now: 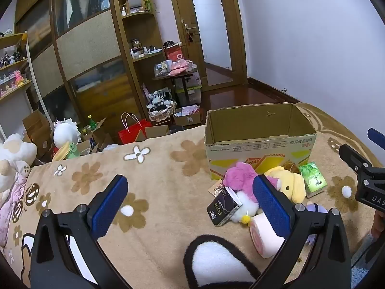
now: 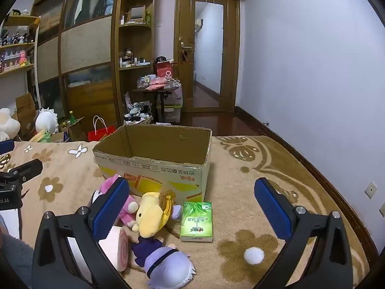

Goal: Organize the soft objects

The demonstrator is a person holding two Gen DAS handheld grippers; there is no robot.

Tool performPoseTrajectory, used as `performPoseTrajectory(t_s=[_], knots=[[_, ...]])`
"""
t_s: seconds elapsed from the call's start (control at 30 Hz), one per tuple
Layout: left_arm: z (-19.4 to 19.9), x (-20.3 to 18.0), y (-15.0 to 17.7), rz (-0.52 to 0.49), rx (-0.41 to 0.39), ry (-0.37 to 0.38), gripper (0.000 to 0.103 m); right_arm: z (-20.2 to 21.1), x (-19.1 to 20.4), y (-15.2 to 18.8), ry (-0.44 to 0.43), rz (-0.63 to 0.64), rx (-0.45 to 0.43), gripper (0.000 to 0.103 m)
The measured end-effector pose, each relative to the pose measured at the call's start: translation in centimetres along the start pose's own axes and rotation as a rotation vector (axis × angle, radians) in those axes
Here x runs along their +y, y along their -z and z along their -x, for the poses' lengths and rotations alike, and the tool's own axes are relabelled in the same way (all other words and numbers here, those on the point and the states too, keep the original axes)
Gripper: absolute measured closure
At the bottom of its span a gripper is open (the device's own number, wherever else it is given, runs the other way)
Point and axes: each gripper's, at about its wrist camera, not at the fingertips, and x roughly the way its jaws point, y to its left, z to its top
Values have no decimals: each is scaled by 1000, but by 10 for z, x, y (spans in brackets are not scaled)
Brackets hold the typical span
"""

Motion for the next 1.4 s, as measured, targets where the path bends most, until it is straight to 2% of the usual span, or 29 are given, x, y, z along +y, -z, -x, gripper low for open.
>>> performPoseTrajectory(t_s=[0.4, 0.43, 1.2, 1.4], knots=[[3, 8, 2, 14, 12, -13, 0, 0, 1, 0, 2, 5, 1, 0], [0, 0, 0, -6, 6, -1, 0, -1, 1, 0, 1, 5, 2, 0], [-1, 0, 0, -7, 6, -5, 0, 0, 2, -1, 4, 11, 1, 0], [0, 12, -3, -4, 7, -8, 0, 0, 2, -1, 4, 11, 0, 0]])
